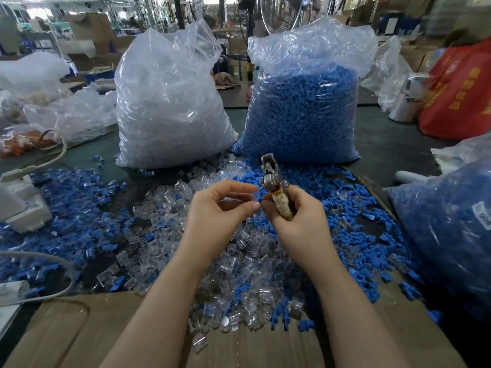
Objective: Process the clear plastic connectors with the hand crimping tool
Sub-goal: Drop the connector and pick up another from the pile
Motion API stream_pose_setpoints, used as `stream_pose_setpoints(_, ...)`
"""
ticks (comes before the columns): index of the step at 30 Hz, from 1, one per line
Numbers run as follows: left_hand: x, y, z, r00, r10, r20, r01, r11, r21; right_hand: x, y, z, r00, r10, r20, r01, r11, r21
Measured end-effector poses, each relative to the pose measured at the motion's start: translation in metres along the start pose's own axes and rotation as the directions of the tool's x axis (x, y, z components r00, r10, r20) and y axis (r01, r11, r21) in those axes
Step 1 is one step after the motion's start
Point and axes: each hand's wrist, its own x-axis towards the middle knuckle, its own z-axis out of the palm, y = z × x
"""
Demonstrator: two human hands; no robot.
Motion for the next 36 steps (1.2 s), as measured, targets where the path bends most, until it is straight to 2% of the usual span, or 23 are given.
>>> stream_pose_setpoints(14, 0.002, -0.008, 0.003, 0.994, -0.097, -0.052, 0.089, 0.986, -0.140, -0.002, 0.002, -0.002, 0.999, -0.006, 0.042, 0.004, 0.998, 0.059)
stream_pose_setpoints(22, 0.007, -0.008, -0.004, 0.986, -0.111, -0.125, 0.079, 0.969, -0.234, 0.000, 0.010, -0.008, 0.996, 0.018, 0.087, -0.007, 0.991, -0.130)
stream_pose_setpoints(25, 0.007, -0.009, -0.005, 0.986, -0.098, -0.132, 0.071, 0.979, -0.192, 0.000, 0.009, -0.005, 0.997, 0.001, 0.077, 0.012, 0.987, -0.162)
stream_pose_setpoints(31, 0.003, -0.008, 0.005, 0.992, -0.055, -0.116, 0.052, 0.998, -0.030, -0.001, 0.005, 0.000, 1.000, -0.010, 0.020, 0.012, 0.998, -0.061)
stream_pose_setpoints(36, 0.003, -0.006, 0.008, 0.992, -0.054, -0.113, 0.053, 0.999, -0.006, -0.001, 0.006, 0.000, 1.000, 0.015, 0.010, -0.015, 0.998, -0.064)
